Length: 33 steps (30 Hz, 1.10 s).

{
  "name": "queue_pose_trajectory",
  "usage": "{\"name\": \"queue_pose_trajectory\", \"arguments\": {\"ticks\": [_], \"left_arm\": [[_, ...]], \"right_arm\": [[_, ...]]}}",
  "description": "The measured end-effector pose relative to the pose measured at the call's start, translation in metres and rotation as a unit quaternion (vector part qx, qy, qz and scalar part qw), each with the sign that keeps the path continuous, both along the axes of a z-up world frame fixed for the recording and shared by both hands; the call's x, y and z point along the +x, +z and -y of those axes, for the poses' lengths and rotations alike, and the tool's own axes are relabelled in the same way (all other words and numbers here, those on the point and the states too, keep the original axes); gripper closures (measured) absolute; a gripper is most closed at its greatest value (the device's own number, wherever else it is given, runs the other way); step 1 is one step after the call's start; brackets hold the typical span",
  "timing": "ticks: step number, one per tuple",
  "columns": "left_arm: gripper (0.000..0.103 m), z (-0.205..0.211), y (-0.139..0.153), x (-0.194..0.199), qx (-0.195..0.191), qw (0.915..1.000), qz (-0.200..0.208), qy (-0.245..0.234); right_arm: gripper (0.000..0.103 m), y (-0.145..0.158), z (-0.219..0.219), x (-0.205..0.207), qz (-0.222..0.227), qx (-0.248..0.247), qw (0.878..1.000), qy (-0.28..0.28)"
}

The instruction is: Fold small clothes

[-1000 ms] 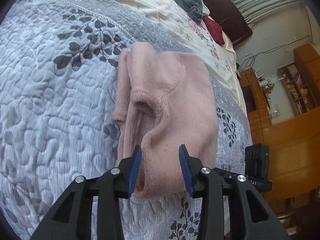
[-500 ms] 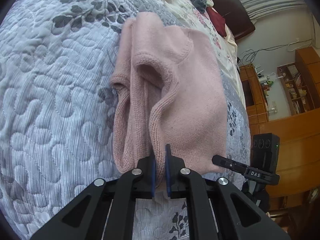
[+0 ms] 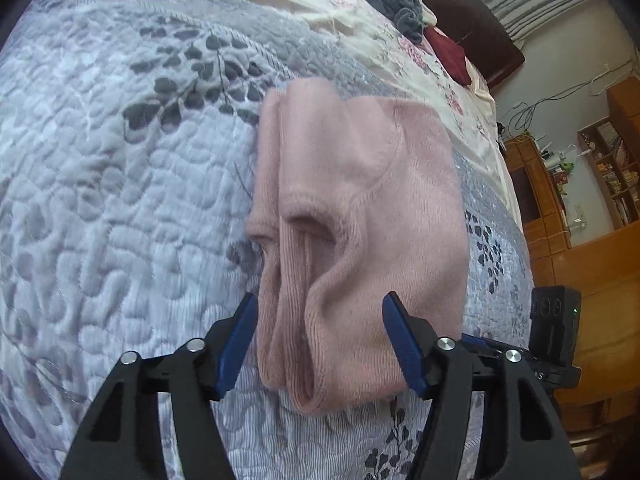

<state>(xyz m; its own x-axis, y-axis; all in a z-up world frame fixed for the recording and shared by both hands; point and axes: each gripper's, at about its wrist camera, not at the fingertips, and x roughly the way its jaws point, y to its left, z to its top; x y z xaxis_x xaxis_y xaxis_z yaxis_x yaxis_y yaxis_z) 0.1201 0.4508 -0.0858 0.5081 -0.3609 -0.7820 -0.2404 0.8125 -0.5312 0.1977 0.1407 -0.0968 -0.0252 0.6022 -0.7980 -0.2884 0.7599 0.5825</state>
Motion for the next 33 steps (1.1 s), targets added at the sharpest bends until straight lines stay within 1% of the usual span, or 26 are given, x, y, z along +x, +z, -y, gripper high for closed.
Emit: {"name": "queue_pose_trajectory", "arguments": {"ticks": [2,5,7,9,12,14,16,18,20,21,24,26,27,28,30,31,33], "left_arm": [[0.035,-0.008,0.002,0.014,-0.001,1.0000,-0.005,0.004],[0.034,-0.020,-0.009,0.035,-0.006,0.9995,-0.030,0.007],[0.034,-0.029,-0.019,0.043,-0.030,0.9987,-0.037,0.019],[0.034,-0.037,-0.033,0.052,-0.060,0.9965,-0.053,0.025],[0.034,-0.041,-0.054,0.058,-0.081,0.9940,-0.068,0.025],[0.034,-0.045,-0.062,0.061,-0.102,0.9923,-0.065,0.025],[0.033,-0.046,-0.067,0.065,-0.114,0.9915,-0.058,0.020],[0.032,-0.044,-0.072,0.068,-0.131,0.9899,-0.055,0.004],[0.032,-0.041,-0.075,0.070,-0.157,0.9863,-0.049,-0.011],[0.032,-0.040,-0.076,0.071,-0.164,0.9853,-0.047,-0.016],[0.031,-0.034,-0.079,0.074,-0.170,0.9839,-0.045,-0.034],[0.031,-0.029,-0.081,0.076,-0.179,0.9820,-0.040,-0.044],[0.031,-0.026,-0.080,0.078,-0.180,0.9816,-0.036,-0.052],[0.031,-0.023,-0.079,0.079,-0.171,0.9829,-0.035,-0.059],[0.037,-0.018,-0.080,0.081,-0.151,0.9859,-0.033,-0.065],[0.038,-0.018,-0.081,0.082,-0.152,0.9858,-0.030,-0.064],[0.049,-0.020,-0.083,0.083,-0.168,0.9837,-0.024,-0.059]], "right_arm": [[0.038,0.007,0.001,0.008,0.008,0.006,1.000,-0.004],[0.036,0.013,0.005,0.023,0.010,0.016,1.000,-0.014],[0.034,0.013,0.007,0.033,0.009,0.020,1.000,-0.017],[0.034,0.011,0.009,0.041,0.002,0.025,0.999,-0.021],[0.033,0.005,0.007,0.050,-0.010,0.038,0.999,-0.027],[0.033,0.002,0.006,0.053,-0.015,0.042,0.999,-0.029],[0.032,-0.002,0.002,0.059,-0.019,0.049,0.998,-0.030],[0.031,-0.007,0.000,0.062,-0.025,0.059,0.997,-0.030],[0.028,-0.013,0.001,0.063,-0.031,0.066,0.997,-0.034],[0.028,-0.015,0.001,0.064,-0.034,0.073,0.996,-0.038],[0.027,-0.025,-0.001,0.069,-0.051,0.100,0.992,-0.049],[0.023,-0.032,-0.006,0.073,-0.055,0.100,0.992,-0.053],[0.020,-0.035,-0.009,0.074,-0.058,0.101,0.992,-0.053],[0.017,-0.038,-0.012,0.076,-0.062,0.104,0.991,-0.053],[0.013,-0.042,-0.017,0.080,-0.069,0.110,0.990,-0.055],[0.011,-0.047,-0.020,0.083,-0.076,0.115,0.989,-0.056],[0.011,-0.054,-0.024,0.087,-0.089,0.126,0.986,-0.063]]}}
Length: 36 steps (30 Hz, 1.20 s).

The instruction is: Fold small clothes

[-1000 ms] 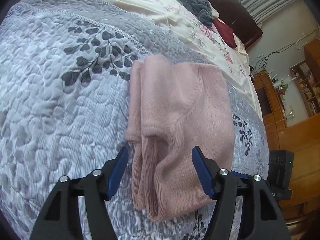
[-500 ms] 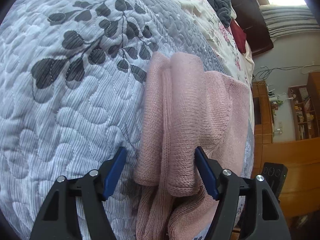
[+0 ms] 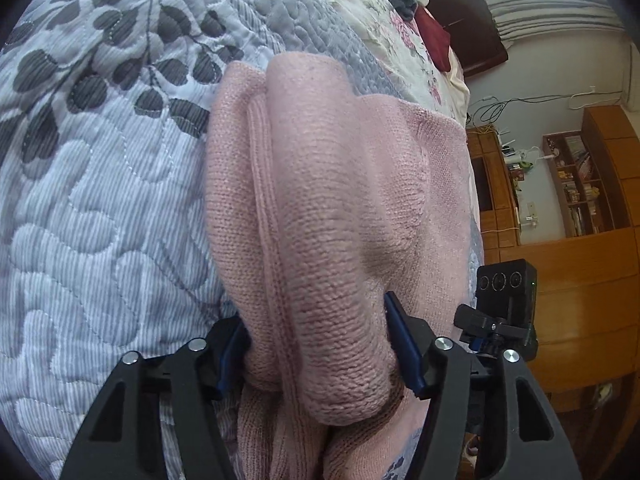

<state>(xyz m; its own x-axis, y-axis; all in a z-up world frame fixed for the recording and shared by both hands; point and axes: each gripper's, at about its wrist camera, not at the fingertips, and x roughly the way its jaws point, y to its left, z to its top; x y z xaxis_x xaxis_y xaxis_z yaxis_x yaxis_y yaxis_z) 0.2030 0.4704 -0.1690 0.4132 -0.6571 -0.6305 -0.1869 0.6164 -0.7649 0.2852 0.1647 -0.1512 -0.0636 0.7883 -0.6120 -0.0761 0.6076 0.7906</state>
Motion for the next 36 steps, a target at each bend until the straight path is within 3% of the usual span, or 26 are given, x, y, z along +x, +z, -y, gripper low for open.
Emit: {"name": "queue_pose_trajectory", "arguments": {"ticks": [2,4,9,18,23,28,32,36], "left_arm": [[0.052,-0.003,0.000,-0.003,-0.003,1.0000,0.004,0.007],[0.056,-0.004,0.003,-0.009,0.001,0.9999,0.013,0.012],[0.060,0.007,0.028,-0.021,0.008,0.9986,0.048,0.018],[0.061,0.102,0.074,-0.042,-0.013,0.9950,0.096,-0.026],[0.061,0.171,0.081,-0.052,-0.010,0.9921,0.109,-0.062],[0.061,0.211,0.057,-0.063,0.001,0.9935,0.088,-0.072],[0.061,0.219,0.030,-0.075,0.030,0.9952,0.070,-0.062],[0.057,0.217,0.013,-0.080,0.030,0.9971,0.049,-0.050]], "right_arm": [[0.017,-0.004,-0.002,0.002,-0.004,0.013,1.000,-0.012],[0.036,0.002,0.004,0.000,0.010,0.015,1.000,-0.015],[0.049,0.028,0.015,-0.014,0.043,0.021,0.999,-0.012],[0.049,0.088,0.112,-0.051,0.075,0.027,0.997,-0.021],[0.049,0.102,0.180,-0.083,0.078,0.007,0.996,-0.033],[0.049,0.086,0.223,-0.105,0.065,-0.018,0.996,-0.050],[0.047,0.056,0.230,-0.117,0.054,-0.030,0.997,-0.054],[0.040,0.047,0.224,-0.128,0.066,-0.047,0.995,-0.056]]}}
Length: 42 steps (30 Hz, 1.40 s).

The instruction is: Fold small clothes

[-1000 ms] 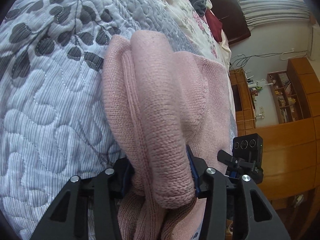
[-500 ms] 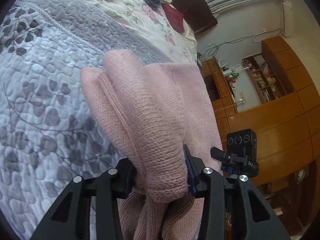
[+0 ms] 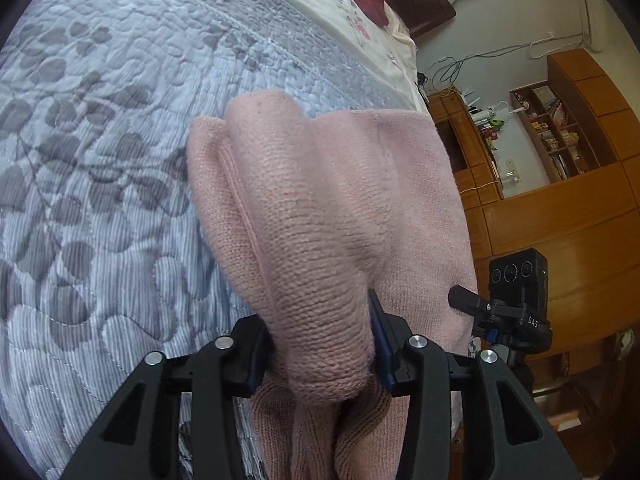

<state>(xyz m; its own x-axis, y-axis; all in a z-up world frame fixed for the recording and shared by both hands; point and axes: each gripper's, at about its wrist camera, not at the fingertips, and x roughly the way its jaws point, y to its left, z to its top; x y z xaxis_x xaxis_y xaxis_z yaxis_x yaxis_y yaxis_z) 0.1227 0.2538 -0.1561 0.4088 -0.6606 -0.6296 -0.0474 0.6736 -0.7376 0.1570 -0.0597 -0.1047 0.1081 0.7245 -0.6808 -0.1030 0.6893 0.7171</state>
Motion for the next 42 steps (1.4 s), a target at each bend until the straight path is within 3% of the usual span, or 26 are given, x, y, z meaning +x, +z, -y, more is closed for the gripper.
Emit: {"name": "queue_pose_trajectory", "arguments": {"ticks": [5,9,11,16,20,23,24,26,27,29,33,36,42], "left_arm": [[0.047,0.001,0.002,-0.006,0.031,0.9991,-0.027,0.008],[0.047,0.000,0.025,-0.023,0.062,0.9976,-0.024,0.017],[0.047,0.001,0.035,-0.038,0.079,0.9966,-0.019,0.015],[0.047,0.012,0.049,-0.078,0.061,0.9981,-0.011,0.005],[0.046,0.028,0.036,-0.088,0.071,0.9965,-0.044,-0.007],[0.050,0.034,0.028,-0.092,0.080,0.9953,-0.054,-0.006],[0.061,0.034,0.029,-0.092,0.086,0.9948,-0.054,-0.006],[0.080,0.033,0.030,-0.091,0.082,0.9951,-0.054,-0.009],[0.083,0.030,0.031,-0.091,0.072,0.9958,-0.055,-0.006],[0.085,0.023,0.038,-0.091,0.060,0.9970,-0.050,0.001],[0.086,0.010,0.044,-0.097,0.063,0.9974,-0.034,0.001],[0.086,0.006,0.029,-0.098,0.067,0.9967,-0.047,-0.001],[0.085,0.012,0.011,-0.099,0.091,0.9948,-0.045,-0.007]], "right_arm": [[0.027,-0.003,-0.002,-0.005,-0.020,-0.015,1.000,-0.009],[0.020,0.008,0.009,-0.022,-0.020,-0.031,0.999,-0.012],[0.020,0.011,0.017,-0.034,-0.019,-0.032,0.999,-0.011],[0.020,0.012,0.031,-0.067,-0.020,-0.036,0.999,-0.009],[0.021,0.003,0.030,-0.089,-0.030,-0.053,0.998,-0.003],[0.026,-0.008,0.029,-0.097,-0.042,-0.066,0.997,-0.005],[0.031,-0.009,0.029,-0.099,-0.042,-0.066,0.997,-0.006],[0.053,-0.009,0.027,-0.103,-0.047,-0.047,0.998,-0.003],[0.069,-0.007,0.025,-0.105,-0.050,-0.035,0.998,-0.001],[0.075,0.000,0.019,-0.105,-0.041,-0.037,0.998,0.004],[0.076,0.016,0.001,-0.103,-0.019,-0.045,0.998,0.026],[0.076,0.008,-0.015,-0.097,-0.014,-0.082,0.996,0.043],[0.073,-0.010,-0.017,-0.102,-0.028,-0.104,0.994,0.034]]}}
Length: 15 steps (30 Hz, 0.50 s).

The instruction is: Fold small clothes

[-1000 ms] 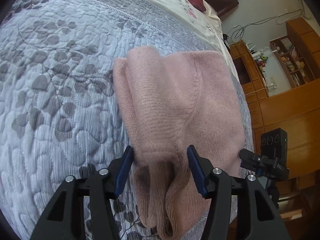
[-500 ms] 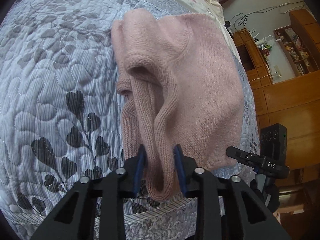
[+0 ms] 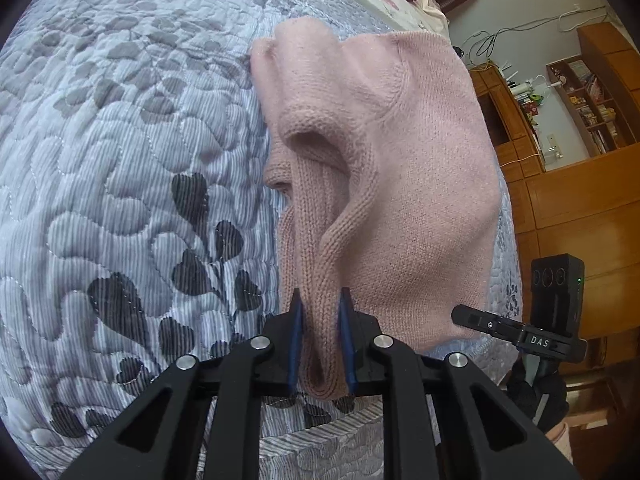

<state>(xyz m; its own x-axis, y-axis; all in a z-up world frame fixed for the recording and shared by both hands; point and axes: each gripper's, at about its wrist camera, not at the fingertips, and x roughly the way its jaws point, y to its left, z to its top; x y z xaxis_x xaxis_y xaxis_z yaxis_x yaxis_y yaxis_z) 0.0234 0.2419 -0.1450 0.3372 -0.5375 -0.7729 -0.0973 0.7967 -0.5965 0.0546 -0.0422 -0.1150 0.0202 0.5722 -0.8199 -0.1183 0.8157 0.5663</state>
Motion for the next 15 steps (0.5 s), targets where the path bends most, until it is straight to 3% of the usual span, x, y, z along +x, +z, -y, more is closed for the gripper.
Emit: {"name": "queue_pose_trajectory", "arguments": {"ticks": [3,5,8,10,12,15], "left_arm": [[0.084,0.000,0.002,0.001,0.003,1.0000,-0.004,0.002],[0.079,0.005,0.010,0.001,0.024,0.9997,-0.002,-0.001],[0.071,0.015,0.030,-0.004,0.061,0.9981,0.000,-0.004],[0.069,0.016,0.042,-0.011,0.078,0.9969,-0.002,-0.004],[0.057,0.017,0.056,-0.020,0.098,0.9952,0.001,0.002],[0.045,0.021,0.075,-0.037,0.150,0.9885,0.016,0.006]], "right_arm": [[0.067,-0.005,-0.002,-0.003,-0.010,0.000,1.000,-0.015],[0.063,0.000,-0.005,-0.005,-0.009,-0.007,1.000,-0.023],[0.041,0.014,-0.002,-0.011,0.007,-0.029,0.999,-0.032],[0.019,0.026,0.003,-0.019,0.015,-0.035,0.998,-0.045],[0.013,0.039,0.007,-0.028,0.021,-0.046,0.997,-0.052],[0.012,0.060,0.006,-0.043,0.046,-0.087,0.994,-0.054]]}}
